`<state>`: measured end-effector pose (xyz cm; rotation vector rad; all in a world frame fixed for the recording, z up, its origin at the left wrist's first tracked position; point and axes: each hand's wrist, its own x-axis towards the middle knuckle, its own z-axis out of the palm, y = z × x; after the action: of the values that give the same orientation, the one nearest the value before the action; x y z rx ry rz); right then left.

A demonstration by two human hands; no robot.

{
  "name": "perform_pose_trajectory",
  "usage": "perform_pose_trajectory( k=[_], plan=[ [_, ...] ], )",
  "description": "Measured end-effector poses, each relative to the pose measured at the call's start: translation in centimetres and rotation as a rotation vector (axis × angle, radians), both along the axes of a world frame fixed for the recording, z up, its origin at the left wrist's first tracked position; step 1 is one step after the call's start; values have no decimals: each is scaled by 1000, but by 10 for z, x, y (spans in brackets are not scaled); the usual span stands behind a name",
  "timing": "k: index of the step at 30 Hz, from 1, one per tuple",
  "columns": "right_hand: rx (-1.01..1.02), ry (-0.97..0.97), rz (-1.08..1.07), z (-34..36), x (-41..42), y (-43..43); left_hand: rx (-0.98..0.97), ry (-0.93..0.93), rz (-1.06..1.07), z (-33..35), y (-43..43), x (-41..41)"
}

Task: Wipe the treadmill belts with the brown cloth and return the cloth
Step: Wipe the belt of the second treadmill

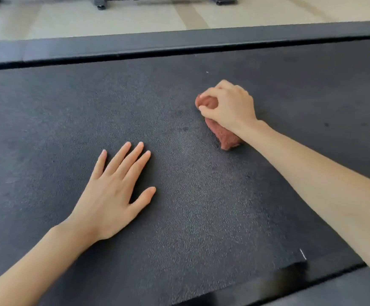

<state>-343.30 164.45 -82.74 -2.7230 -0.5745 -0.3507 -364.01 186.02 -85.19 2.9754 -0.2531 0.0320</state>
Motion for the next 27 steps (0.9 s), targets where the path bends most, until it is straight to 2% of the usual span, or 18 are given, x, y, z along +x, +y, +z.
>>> perform_pose_trajectory(
  k=[2,5,9,11,13,17,20,21,23,25,27],
  plan=[
    [-23,-8,70,1,8,19,8,11,12,3,-1,0],
    [-53,-32,220,2,-26,21,28,33,21,6,-3,0],
    [11,-101,671,-5,-108,-20,47,57,29,8,-3,-1],
    [15,-146,843,-8,-116,-44,69,63,36,8,-5,-2],
    [-2,-116,774,-1,-91,-49,98,75,35,9,-7,-3],
    [-116,-62,341,6,-23,-2,140,79,42,9,-6,-2],
    [-177,-57,159,6,-20,36,111,73,31,7,-5,-2],
    [-198,-97,156,5,-31,38,97,75,24,7,-4,-2],
    [-121,-180,282,-1,-66,23,65,58,29,7,-6,0],
    [0,-182,467,-8,-110,-17,20,-20,65,7,-14,10],
    [24,-175,531,-13,-134,-67,-20,-95,71,13,-33,29]
  ],
)
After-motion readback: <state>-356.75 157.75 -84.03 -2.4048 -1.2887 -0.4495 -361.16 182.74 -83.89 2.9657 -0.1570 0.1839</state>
